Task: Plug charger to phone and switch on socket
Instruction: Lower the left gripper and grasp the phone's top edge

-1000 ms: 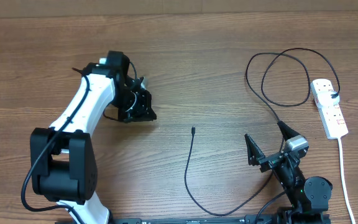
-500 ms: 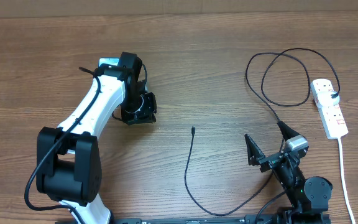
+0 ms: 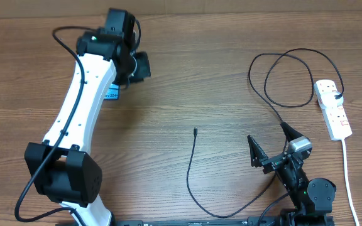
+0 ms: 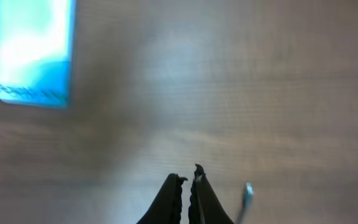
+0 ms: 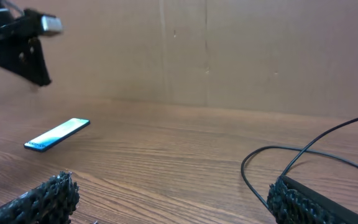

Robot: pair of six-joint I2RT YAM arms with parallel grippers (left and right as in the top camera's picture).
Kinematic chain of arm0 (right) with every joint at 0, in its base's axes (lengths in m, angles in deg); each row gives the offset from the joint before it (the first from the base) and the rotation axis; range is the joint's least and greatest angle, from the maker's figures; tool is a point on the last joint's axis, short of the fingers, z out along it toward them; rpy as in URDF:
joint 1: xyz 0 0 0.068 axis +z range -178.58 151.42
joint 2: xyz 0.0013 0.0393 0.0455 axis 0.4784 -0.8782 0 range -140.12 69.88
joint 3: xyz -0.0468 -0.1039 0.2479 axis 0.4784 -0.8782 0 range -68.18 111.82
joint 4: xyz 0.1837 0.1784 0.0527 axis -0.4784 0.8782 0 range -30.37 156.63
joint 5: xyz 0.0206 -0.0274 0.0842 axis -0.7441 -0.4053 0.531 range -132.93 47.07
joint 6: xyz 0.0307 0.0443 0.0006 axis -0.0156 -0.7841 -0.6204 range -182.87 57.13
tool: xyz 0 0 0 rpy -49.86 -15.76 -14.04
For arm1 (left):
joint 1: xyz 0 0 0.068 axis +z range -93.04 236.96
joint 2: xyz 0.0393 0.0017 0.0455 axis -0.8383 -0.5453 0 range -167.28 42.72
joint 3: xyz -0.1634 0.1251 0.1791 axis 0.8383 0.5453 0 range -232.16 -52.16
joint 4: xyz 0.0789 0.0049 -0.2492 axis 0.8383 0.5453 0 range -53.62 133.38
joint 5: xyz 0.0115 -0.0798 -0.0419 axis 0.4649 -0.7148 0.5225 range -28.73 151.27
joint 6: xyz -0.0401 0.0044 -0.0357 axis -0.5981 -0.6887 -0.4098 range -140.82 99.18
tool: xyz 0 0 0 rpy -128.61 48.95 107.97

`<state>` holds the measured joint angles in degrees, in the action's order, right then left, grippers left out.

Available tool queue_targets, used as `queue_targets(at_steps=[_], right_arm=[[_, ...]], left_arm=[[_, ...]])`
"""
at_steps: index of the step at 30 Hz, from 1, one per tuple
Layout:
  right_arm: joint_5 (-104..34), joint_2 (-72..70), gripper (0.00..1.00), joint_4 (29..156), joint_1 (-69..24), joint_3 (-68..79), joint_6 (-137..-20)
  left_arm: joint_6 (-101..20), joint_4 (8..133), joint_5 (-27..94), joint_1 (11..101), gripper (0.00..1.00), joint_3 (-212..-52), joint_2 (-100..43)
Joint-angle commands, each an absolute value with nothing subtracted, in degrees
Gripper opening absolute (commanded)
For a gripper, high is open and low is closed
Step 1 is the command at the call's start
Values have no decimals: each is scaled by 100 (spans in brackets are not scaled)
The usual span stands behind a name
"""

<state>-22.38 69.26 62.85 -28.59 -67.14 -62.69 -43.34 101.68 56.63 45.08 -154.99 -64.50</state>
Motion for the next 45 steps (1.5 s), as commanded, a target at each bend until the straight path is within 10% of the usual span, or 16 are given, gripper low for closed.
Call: queue_targets(at_steps=[1, 3, 5, 8, 11, 45], right_arm=[[-2273, 6971, 100, 6279, -2863, -6773, -6282], [-2273, 6971, 100, 6276, -2863, -6773, -6282], [-2275, 6971, 100, 6276, -2863, -6773, -6280], [-2275, 6971, 100, 6279, -2863, -6773, -6282], [-2273, 6971, 100, 6279, -2863, -6773, -6282], [-2273, 6971, 100, 6279, -2863, -6773, -6282]], left_arm=[[-4326, 10056, 6657, 4543, 7, -15580, -6553], [-4323, 10045, 7000, 4543, 19, -15578, -6647], [-4216, 10045, 7232, 4543, 57, -15578, -6752], [-3843, 9951, 7282, 4584, 87, -15578, -6922], [-3578, 9907, 7223, 4658, 98, -15578, -7115], [-1952, 8568, 6338, 5917, 100, -15571, -8264]])
